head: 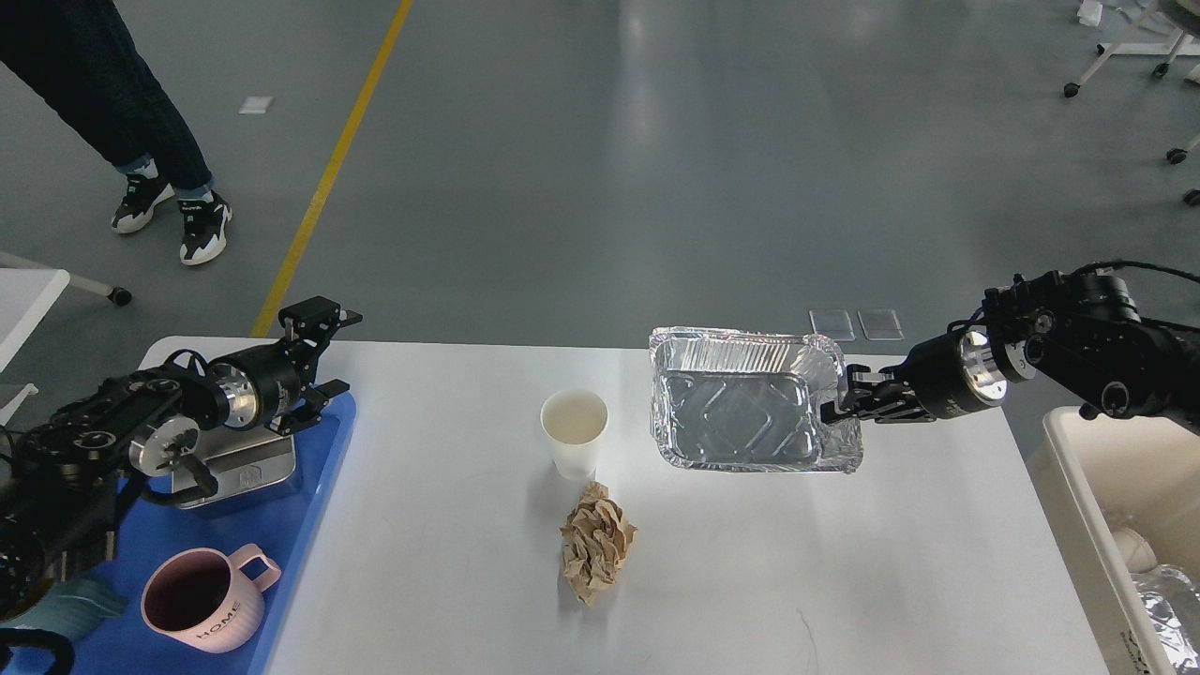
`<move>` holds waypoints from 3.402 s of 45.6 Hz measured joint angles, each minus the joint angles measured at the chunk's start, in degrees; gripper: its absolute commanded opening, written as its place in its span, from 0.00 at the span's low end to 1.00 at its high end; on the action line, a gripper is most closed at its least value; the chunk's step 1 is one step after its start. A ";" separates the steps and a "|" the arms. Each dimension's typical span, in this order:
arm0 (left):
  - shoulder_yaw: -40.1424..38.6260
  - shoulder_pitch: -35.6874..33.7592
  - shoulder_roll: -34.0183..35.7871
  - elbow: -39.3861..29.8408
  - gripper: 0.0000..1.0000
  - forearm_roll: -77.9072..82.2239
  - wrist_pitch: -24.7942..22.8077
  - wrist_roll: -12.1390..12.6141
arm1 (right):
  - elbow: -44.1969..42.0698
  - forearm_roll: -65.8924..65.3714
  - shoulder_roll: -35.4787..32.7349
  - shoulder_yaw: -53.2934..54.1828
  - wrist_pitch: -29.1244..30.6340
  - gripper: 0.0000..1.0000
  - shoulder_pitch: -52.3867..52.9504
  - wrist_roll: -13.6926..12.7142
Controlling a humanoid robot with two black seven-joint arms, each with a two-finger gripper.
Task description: Tidy desktop
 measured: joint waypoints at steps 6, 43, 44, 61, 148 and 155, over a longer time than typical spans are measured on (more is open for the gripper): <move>1.82 -1.87 7.18 -6.58 0.97 0.54 -1.53 -0.01 | 0.00 0.02 0.26 0.01 -0.12 0.00 0.57 0.02; 9.52 7.04 69.01 -65.34 0.97 14.28 -4.65 -2.72 | 0.08 0.11 0.45 0.10 -1.59 0.00 4.05 0.17; 9.53 6.95 69.70 -65.51 0.97 14.29 -5.50 -2.74 | 0.09 0.13 0.44 0.10 -1.60 0.00 4.16 0.17; 8.15 1.82 72.97 -63.97 0.97 14.32 -13.87 -4.97 | 0.09 0.19 0.14 0.09 -1.52 0.00 4.95 0.18; 12.52 -8.46 -18.61 -12.58 0.92 34.55 -4.54 15.74 | 0.19 0.15 0.43 0.00 -3.07 0.00 3.55 0.26; 15.01 -8.33 -19.11 -11.74 0.73 34.56 -1.93 15.23 | 0.19 0.15 0.46 0.00 -3.10 0.00 3.56 0.27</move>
